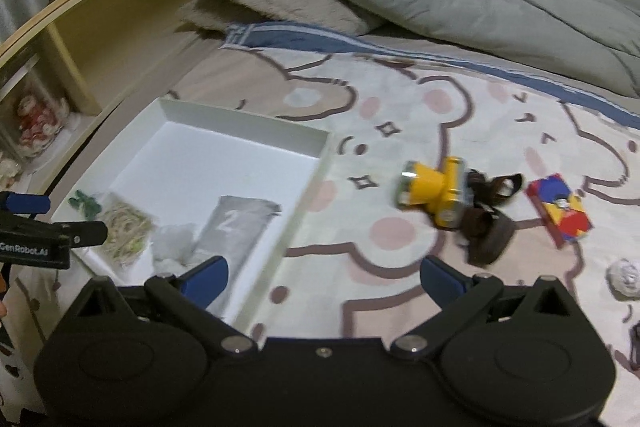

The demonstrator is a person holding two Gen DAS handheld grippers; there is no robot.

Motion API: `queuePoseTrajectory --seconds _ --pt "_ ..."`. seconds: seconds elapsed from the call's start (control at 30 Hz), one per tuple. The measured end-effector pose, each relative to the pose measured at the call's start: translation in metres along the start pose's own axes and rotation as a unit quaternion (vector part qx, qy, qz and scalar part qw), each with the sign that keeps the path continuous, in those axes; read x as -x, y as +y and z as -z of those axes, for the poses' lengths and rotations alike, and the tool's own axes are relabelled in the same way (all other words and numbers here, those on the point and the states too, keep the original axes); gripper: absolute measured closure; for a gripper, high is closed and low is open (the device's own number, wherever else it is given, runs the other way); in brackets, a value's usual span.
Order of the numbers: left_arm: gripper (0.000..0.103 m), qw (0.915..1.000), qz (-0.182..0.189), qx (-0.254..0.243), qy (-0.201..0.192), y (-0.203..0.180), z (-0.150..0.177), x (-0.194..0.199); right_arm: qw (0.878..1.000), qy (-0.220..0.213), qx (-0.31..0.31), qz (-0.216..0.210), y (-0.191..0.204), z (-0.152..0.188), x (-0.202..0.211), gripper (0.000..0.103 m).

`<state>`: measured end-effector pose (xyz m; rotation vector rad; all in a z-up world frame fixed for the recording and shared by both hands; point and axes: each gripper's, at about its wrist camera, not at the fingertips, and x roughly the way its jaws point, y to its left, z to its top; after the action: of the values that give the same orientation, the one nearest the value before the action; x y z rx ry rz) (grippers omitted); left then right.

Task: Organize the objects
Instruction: 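Withdraw both tools from the lid back over the bed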

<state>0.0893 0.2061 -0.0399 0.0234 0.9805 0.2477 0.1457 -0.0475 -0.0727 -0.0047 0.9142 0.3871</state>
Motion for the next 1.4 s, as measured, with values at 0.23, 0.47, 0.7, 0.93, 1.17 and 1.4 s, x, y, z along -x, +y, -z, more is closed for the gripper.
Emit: queuePoseTrajectory --seconds 0.23,0.47,0.7,0.93,1.17,1.4 --pt "0.000 0.9997 0.020 -0.011 -0.008 -0.031 -0.009 0.003 0.999 -0.009 -0.022 0.023 -0.035 0.002 0.015 0.000" --pt "0.000 0.9986 0.046 -0.019 -0.018 -0.064 -0.020 0.003 0.997 -0.023 -0.048 0.048 -0.075 0.004 0.035 0.000" --pt "0.000 0.9968 0.073 -0.018 -0.027 -0.098 -0.031 -0.001 0.993 -0.035 -0.080 0.080 -0.119 0.010 0.051 0.000" --pt "0.000 0.9941 0.104 -0.020 -0.027 -0.131 -0.041 -0.010 0.986 -0.045 -0.113 0.114 -0.165 0.023 0.066 0.000" --pt "0.000 0.9918 0.120 -0.026 -0.037 -0.164 -0.046 -0.015 0.976 -0.044 -0.151 0.148 -0.207 0.038 0.077 0.000" --pt "0.000 0.9888 0.135 -0.030 -0.056 -0.197 -0.049 -0.021 0.965 -0.049 -0.184 0.180 -0.246 0.057 0.087 0.000"
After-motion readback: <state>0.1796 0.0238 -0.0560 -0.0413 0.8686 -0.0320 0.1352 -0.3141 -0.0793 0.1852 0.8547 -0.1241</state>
